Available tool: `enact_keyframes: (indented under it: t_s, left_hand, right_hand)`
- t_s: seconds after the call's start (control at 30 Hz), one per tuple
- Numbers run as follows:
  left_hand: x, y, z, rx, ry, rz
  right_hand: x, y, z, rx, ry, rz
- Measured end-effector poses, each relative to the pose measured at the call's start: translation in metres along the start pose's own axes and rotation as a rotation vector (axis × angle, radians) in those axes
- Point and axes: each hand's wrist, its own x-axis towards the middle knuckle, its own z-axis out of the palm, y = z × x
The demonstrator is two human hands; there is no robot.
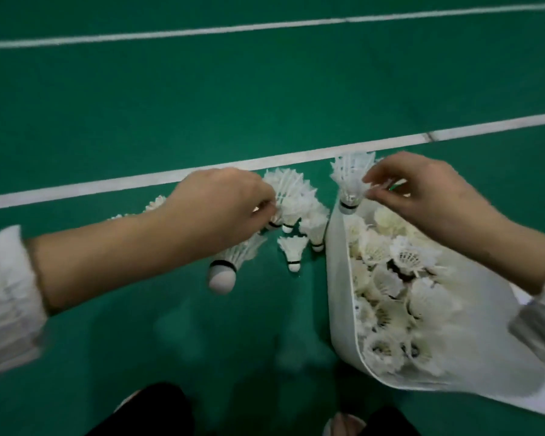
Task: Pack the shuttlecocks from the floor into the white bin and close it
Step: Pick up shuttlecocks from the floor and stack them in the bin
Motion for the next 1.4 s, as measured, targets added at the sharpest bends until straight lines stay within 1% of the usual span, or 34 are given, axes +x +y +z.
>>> enact_keyframes:
  t_s: [0.1,0.2,0.27,0.4,0.53,0.63,0.7,0.73,0.8,0.83,0.87,0.9,0.97,1.03,1.1,1.17,1.23,1.3,1.4]
  left_hand:
    - [0.035,0.055,0.008,-0.126,0.013,-0.019]
    - [0.053,0.109,0.035,-0.248,-0.04,-0.05]
    - [0.056,0.135,0.055,-0.309,-0.065,-0.067]
    - [0.052,0.15,0.083,-0.348,-0.054,-0.146]
    - [0.048,0.144,0.091,-0.412,-0.053,-0.25]
    - [0.046,0.146,0.091,-0.424,-0.05,-0.256]
    - [0.044,0.149,0.091,-0.42,-0.06,-0.229]
    - [0.044,0.151,0.09,-0.42,-0.071,-0.21]
    - [0.045,0.156,0.09,-0.427,-0.084,-0.164]
    - [0.045,0.159,0.09,-0.436,-0.08,-0.142]
    - [0.046,0.163,0.09,-0.443,-0.074,-0.12]
    - [0.046,0.166,0.091,-0.449,-0.069,-0.094]
    - [0.048,0.173,0.091,-0.454,-0.067,-0.049]
    - [0.05,0.176,0.091,-0.464,-0.069,-0.044]
    - [0.051,0.174,0.088,-0.53,-0.071,-0.1]
    - [0.052,0.168,0.08,-0.633,-0.023,-0.186]
    - [0.052,0.161,0.073,-0.694,0.046,-0.247]
    - [0.052,0.156,0.068,-0.696,0.103,-0.271]
    - [0.051,0.156,0.066,-0.704,0.115,-0.311]
  right_hand:
    - [-0.039,0.043,-0.007,0.03,0.02,0.132]
    - [-0.074,0.084,0.014,0.095,0.032,0.25]
    - [-0.089,0.102,0.03,0.129,0.022,0.287]
    - [-0.099,0.119,0.06,0.135,-0.039,0.275]
    - [-0.092,0.132,0.095,0.038,-0.171,0.27]
    - [-0.09,0.13,0.11,-0.08,-0.263,0.283]
    - [-0.093,0.125,0.104,-0.099,-0.225,0.283]
    - [-0.096,0.124,0.095,-0.037,-0.165,0.299]
    - [-0.104,0.121,0.072,0.214,-0.01,0.327]
    - [-0.107,0.118,0.06,0.333,0.042,0.307]
    - [-0.109,0.117,0.052,0.391,0.06,0.277]
    - [-0.11,0.116,0.047,0.39,0.05,0.253]
    - [-0.108,0.117,0.046,0.292,0.041,0.232]
    - [-0.103,0.119,0.044,0.213,0.124,0.29]
    - [-0.1,0.126,0.04,0.193,0.26,0.384]
    - [-0.096,0.135,0.034,0.156,0.341,0.439]
    - [-0.09,0.145,0.037,0.083,0.314,0.448]
    - [-0.084,0.153,0.051,-0.018,0.236,0.411]
    - [-0.079,0.158,0.08,-0.141,0.089,0.371]
